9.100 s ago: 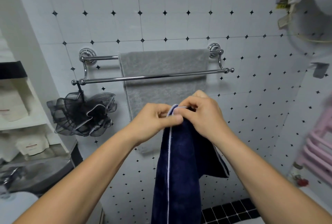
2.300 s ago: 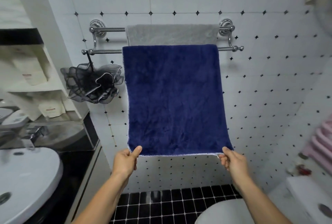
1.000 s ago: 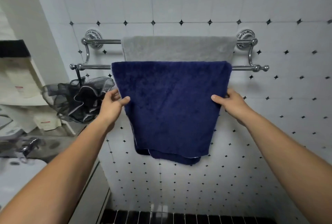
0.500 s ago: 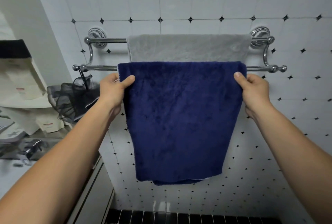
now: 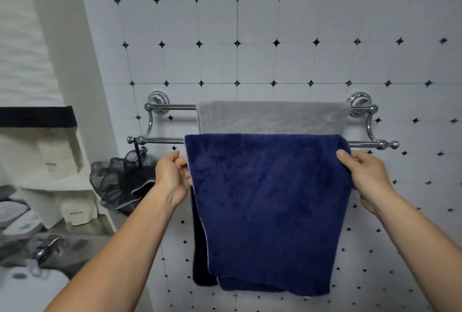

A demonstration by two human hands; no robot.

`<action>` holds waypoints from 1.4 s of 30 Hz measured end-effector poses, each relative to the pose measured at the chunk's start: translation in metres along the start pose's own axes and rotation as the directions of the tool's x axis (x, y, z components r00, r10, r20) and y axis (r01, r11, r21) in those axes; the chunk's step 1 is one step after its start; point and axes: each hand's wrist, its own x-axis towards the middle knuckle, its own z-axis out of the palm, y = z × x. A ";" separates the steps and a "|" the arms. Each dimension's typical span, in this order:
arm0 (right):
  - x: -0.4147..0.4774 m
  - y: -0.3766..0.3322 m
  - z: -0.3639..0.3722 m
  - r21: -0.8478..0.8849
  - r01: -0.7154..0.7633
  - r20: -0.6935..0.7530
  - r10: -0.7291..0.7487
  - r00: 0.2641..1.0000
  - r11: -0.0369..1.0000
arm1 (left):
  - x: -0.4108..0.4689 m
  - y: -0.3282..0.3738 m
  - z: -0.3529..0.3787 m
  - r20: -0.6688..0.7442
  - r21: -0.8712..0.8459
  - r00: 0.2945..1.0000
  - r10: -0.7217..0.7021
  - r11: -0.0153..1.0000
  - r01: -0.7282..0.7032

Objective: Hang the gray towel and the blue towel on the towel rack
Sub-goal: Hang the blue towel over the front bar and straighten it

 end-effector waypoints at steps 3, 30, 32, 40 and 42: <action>0.003 -0.007 0.001 -0.061 0.064 -0.084 -0.069 0.994 0.996 | 0.013 0.001 -0.005 -0.068 0.054 0.997 -0.045 0.997 0.048; 0.029 -0.076 -0.031 -0.708 0.335 0.338 -0.118 0.934 0.621 | 0.021 0.019 -0.005 0.057 0.356 0.995 0.083 0.929 -0.098; 0.033 -0.076 -0.028 -0.713 0.382 0.350 -0.173 0.921 0.588 | 0.019 0.020 -0.001 0.025 0.374 0.995 0.101 0.922 -0.103; 0.037 -0.071 -0.015 -0.812 0.434 0.376 -0.220 0.900 0.390 | 0.017 0.008 0.024 -0.119 0.586 0.934 0.337 0.783 -0.208; 0.038 -0.074 -0.020 -0.791 0.448 0.389 -0.222 0.894 0.417 | 0.021 0.012 0.024 -0.148 0.589 0.925 0.350 0.783 -0.201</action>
